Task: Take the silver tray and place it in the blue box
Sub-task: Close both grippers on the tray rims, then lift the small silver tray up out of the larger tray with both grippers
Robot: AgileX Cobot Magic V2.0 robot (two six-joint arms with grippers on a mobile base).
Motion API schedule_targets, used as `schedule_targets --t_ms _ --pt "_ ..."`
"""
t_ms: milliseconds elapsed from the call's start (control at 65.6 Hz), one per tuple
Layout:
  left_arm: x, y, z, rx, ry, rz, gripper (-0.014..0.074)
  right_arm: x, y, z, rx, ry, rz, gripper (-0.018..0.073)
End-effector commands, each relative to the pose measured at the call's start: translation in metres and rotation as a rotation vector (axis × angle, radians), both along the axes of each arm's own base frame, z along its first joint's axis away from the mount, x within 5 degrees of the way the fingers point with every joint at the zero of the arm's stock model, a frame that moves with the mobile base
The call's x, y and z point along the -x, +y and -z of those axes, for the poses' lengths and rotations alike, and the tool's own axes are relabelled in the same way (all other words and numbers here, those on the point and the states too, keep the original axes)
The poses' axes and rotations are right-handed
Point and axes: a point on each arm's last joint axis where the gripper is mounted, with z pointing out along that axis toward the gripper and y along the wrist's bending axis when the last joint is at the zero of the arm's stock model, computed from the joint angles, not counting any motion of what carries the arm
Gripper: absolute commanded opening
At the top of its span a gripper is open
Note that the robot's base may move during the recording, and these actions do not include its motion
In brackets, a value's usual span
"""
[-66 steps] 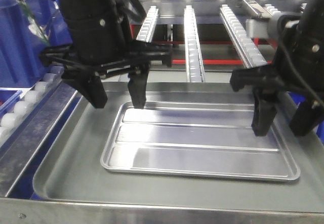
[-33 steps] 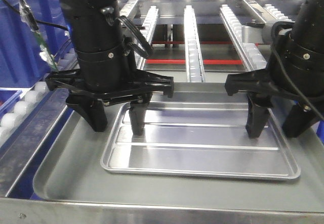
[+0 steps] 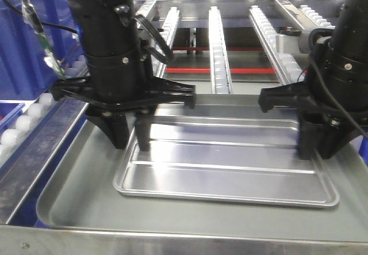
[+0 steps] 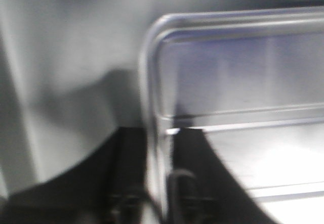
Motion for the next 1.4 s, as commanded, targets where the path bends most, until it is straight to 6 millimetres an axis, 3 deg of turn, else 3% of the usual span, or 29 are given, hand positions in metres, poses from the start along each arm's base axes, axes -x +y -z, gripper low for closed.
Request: schedule_targets --t_ms 0,168,305,655,915,1113,1387 --pt "-0.001 -0.003 -0.019 0.056 -0.061 0.003 -0.0106 -0.004 0.002 -0.006 -0.019 -0.043 -0.006 0.0043" --pt "-0.001 -0.002 -0.024 0.048 -0.059 0.000 -0.0097 -0.003 0.002 -0.012 -0.021 -0.050 -0.006 0.0059" --pt "0.000 -0.001 -0.046 0.081 -0.096 -0.002 -0.0097 0.000 0.000 -0.031 -0.030 -0.081 -0.006 0.0059" --pt "0.016 0.020 -0.128 0.154 -0.241 -0.005 -0.0097 0.020 -0.012 -0.120 -0.018 -0.258 -0.026 0.0059" --pt "0.027 0.025 -0.169 0.151 -0.265 -0.016 -0.0097 0.031 -0.019 -0.176 -0.031 -0.366 -0.014 0.0059" --pt "0.031 0.021 -0.186 0.165 -0.310 0.002 -0.0097 0.032 -0.020 -0.182 -0.033 -0.378 -0.012 0.0059" --pt "0.030 0.021 -0.188 0.164 -0.325 0.004 -0.0097 0.032 -0.020 -0.182 -0.033 -0.377 -0.012 0.0059"
